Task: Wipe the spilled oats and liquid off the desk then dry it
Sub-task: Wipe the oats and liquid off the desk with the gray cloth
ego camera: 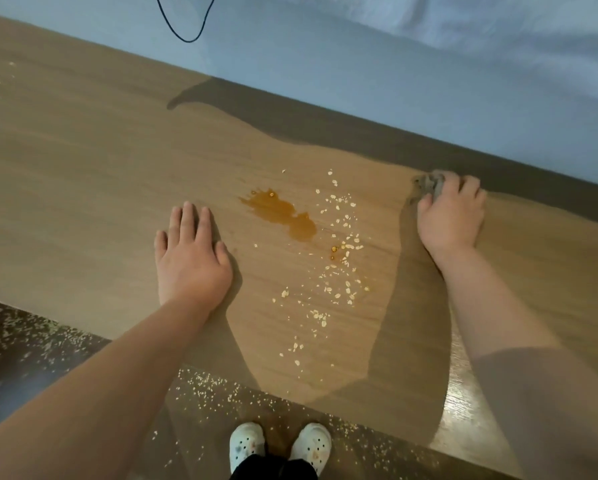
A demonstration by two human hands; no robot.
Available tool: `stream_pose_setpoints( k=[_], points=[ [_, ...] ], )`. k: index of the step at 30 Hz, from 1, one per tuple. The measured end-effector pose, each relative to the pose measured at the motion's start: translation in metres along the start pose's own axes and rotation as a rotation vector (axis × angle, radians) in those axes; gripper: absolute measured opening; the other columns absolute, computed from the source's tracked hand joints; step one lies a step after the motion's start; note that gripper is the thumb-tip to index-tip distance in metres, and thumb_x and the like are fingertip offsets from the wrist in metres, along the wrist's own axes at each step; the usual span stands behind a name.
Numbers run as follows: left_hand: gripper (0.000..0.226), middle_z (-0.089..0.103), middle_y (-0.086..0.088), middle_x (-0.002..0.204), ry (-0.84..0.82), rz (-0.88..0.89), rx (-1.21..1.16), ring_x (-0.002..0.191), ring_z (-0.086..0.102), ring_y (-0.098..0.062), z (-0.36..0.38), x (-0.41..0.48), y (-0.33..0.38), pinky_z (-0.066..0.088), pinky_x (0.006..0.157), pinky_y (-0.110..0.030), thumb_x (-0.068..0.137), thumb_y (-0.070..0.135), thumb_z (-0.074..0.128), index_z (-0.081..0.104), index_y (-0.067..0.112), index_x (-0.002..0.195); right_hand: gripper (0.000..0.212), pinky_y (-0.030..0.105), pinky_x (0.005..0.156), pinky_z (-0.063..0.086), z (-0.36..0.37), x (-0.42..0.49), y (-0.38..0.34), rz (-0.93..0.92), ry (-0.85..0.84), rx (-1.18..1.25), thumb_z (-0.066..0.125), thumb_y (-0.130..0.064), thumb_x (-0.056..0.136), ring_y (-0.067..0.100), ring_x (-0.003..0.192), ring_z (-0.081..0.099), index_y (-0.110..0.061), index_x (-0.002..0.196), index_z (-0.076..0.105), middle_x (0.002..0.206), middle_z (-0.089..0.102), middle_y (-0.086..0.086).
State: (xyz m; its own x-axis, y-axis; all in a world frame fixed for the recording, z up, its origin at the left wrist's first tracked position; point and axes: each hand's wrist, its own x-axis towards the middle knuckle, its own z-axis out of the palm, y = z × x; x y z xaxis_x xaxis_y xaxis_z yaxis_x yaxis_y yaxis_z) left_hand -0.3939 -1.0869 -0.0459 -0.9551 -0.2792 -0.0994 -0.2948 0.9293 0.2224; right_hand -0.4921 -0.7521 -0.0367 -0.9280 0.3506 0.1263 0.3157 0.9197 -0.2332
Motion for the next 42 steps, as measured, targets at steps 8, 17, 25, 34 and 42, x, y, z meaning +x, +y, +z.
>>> stream_pose_setpoints(
  k=[8, 17, 25, 34, 42],
  points=[
    [0.061, 0.002, -0.003, 0.164, -0.013, -0.011, 0.015, 0.151, -0.005, -0.017, -0.002, 0.000, 0.003, -0.001, 0.122, -0.040, 0.099, 0.030, 0.032, 0.013, 0.019, 0.157, 0.051, 0.047, 0.114, 0.031, 0.002, -0.012, -0.008, -0.490, -0.229, 0.213, 0.053, -0.017, 0.096, 0.032, 0.133, 0.035, -0.013, 0.145, 0.042, 0.146, 0.038, 0.012],
    [0.061, 0.002, -0.002, 0.165, -0.011, -0.009, 0.022, 0.151, -0.005, -0.017, -0.003, 0.000, 0.003, 0.000, 0.122, -0.040, 0.099, 0.032, 0.031, 0.013, 0.021, 0.157, 0.050, 0.047, 0.106, 0.039, 0.028, 0.057, -0.084, -0.318, -0.182, 0.179, 0.049, -0.019, 0.093, 0.045, 0.129, 0.040, -0.014, 0.143, 0.042, 0.146, 0.035, 0.020],
    [0.061, 0.005, -0.004, 0.164, -0.003, 0.002, 0.023, 0.151, -0.004, -0.018, -0.002, -0.002, 0.002, 0.000, 0.121, -0.040, 0.097, 0.033, 0.027, 0.015, 0.020, 0.156, 0.052, 0.035, 0.115, 0.023, 0.012, 0.025, -0.061, -0.665, -0.400, 0.303, 0.052, -0.012, 0.097, 0.022, 0.139, 0.031, -0.020, 0.147, 0.041, 0.152, 0.035, 0.003],
    [0.063, 0.002, -0.003, 0.164, -0.002, -0.002, 0.021, 0.151, -0.006, -0.017, -0.002, -0.002, 0.004, -0.001, 0.121, -0.040, 0.096, 0.036, 0.023, 0.013, 0.022, 0.156, 0.052, 0.031, 0.118, 0.024, 0.043, 0.075, -0.141, -0.477, -0.351, 0.366, 0.053, -0.014, 0.097, 0.023, 0.140, 0.031, -0.024, 0.147, 0.042, 0.153, 0.034, 0.002],
    [0.063, 0.004, -0.003, 0.164, -0.005, -0.002, 0.015, 0.151, -0.006, -0.017, -0.004, -0.003, 0.004, 0.000, 0.122, -0.040, 0.096, 0.035, 0.022, 0.014, 0.021, 0.156, 0.056, 0.031, 0.111, 0.028, 0.015, 0.006, -0.141, -0.780, -0.601, 0.380, 0.054, 0.000, 0.092, 0.015, 0.133, 0.035, -0.030, 0.139, 0.051, 0.148, 0.040, -0.007]
  ],
)
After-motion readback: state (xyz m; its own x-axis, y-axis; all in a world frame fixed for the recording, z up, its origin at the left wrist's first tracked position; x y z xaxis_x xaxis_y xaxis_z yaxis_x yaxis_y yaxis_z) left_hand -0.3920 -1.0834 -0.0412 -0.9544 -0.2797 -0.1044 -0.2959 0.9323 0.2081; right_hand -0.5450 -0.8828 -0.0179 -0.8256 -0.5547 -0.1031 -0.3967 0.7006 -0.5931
